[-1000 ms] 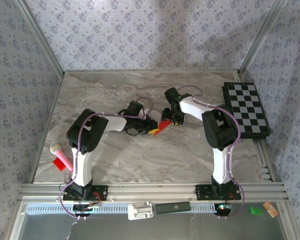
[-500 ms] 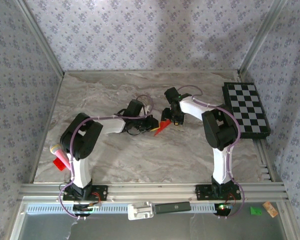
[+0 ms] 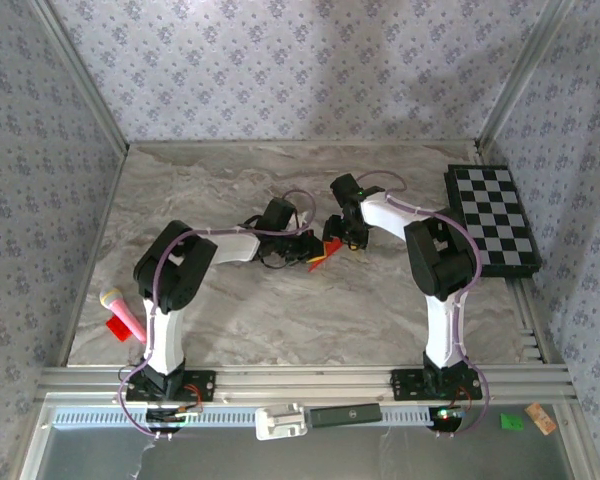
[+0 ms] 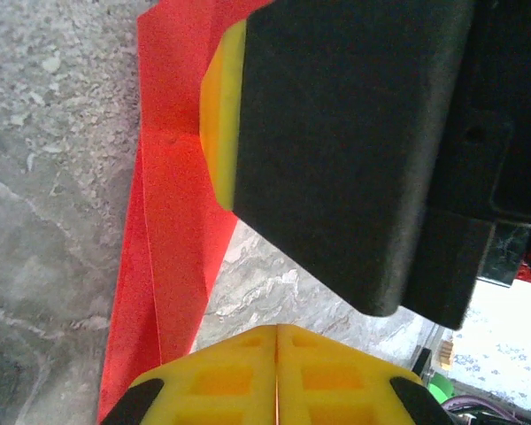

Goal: Fold a paper plane with a square sheet of paper (pick it up from the middle)
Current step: Fold the wing for the fifth time at the center of the table.

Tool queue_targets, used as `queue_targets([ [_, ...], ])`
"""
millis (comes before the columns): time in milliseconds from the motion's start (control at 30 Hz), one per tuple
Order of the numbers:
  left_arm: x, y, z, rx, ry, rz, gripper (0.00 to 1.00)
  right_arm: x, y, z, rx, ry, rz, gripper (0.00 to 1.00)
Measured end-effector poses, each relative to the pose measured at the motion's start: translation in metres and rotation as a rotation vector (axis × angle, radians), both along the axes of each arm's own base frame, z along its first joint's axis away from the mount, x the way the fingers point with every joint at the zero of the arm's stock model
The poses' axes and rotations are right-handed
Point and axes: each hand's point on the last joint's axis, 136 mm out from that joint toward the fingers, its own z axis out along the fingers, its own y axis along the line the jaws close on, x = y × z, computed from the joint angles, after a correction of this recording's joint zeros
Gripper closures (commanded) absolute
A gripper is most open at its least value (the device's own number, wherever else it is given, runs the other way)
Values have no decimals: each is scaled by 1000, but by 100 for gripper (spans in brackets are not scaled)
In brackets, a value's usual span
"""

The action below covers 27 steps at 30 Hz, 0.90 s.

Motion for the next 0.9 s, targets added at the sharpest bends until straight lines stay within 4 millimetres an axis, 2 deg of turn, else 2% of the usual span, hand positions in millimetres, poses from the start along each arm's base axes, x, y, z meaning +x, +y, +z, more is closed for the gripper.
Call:
queue_targets([
  [300,-3,3,-14,42,26,-12,94,0,0,0,4,2,-1,32],
  [900,1,9,-20,71,23,6,96,0,-1,-1,3,5,-6,33],
])
